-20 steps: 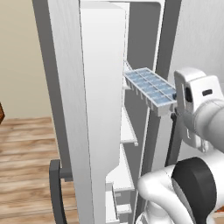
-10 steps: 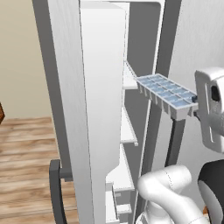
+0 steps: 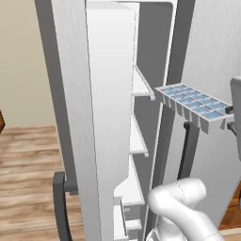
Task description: Open the freezer door, pick up the ice cube tray from the freezer, and place it on the dining counter.
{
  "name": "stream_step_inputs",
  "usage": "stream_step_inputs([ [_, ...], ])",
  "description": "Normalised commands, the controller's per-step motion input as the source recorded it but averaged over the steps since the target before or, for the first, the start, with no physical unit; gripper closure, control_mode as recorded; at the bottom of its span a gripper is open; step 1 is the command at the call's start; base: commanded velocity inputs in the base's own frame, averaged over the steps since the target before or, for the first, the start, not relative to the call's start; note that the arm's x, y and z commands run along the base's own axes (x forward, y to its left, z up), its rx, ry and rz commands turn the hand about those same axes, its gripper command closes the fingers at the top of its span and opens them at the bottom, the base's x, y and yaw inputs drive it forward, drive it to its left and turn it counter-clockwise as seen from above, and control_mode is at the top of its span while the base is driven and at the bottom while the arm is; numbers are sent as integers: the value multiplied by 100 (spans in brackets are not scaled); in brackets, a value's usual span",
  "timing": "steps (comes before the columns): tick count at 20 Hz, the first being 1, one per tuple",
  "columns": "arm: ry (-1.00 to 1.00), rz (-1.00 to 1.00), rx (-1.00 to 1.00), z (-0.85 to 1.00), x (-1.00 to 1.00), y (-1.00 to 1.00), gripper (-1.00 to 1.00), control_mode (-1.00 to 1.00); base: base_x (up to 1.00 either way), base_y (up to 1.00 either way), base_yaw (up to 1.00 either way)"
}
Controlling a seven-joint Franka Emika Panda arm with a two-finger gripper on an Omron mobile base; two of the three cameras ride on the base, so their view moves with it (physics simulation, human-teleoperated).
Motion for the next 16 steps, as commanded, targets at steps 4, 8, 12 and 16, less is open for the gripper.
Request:
stream_step_inputs([
  [4, 0, 0, 0, 0, -14, 0, 100, -100, 0, 0, 0],
  [8, 0, 0, 0, 0, -9, 0, 100, -100, 0, 0, 0],
  [12, 0, 0, 0, 0, -10, 0, 100, 100, -6, 0, 0],
  [16, 0, 0, 0, 0, 0, 0, 100, 100, -53, -26, 0],
])
